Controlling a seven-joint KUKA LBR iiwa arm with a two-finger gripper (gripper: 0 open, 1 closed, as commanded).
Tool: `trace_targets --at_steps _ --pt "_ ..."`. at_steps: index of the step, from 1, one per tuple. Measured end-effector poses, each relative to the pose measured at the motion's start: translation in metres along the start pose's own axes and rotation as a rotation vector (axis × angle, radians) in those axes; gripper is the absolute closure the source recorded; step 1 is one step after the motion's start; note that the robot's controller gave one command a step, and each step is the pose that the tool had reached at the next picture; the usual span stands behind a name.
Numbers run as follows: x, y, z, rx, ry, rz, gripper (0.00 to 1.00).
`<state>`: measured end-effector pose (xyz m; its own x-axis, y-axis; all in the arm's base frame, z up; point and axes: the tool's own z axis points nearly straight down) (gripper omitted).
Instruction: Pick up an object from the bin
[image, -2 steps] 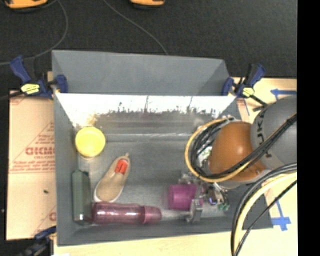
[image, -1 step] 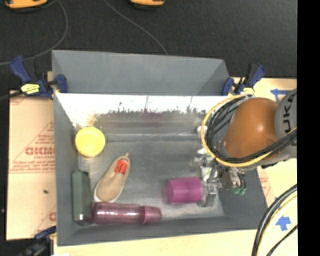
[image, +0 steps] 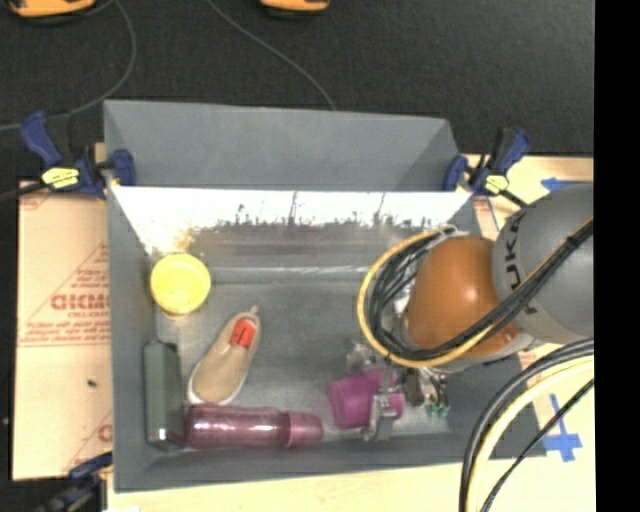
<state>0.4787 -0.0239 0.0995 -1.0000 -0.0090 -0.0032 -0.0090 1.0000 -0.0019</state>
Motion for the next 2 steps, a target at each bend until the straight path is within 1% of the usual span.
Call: trace_targets --at_steps 1,2 --pt "-0.013 -0.022 0.030 0.004 -0.009 -0.096 0.00" --pt "0.001 -0.017 0.030 -0.001 0.003 0.076 1.00"
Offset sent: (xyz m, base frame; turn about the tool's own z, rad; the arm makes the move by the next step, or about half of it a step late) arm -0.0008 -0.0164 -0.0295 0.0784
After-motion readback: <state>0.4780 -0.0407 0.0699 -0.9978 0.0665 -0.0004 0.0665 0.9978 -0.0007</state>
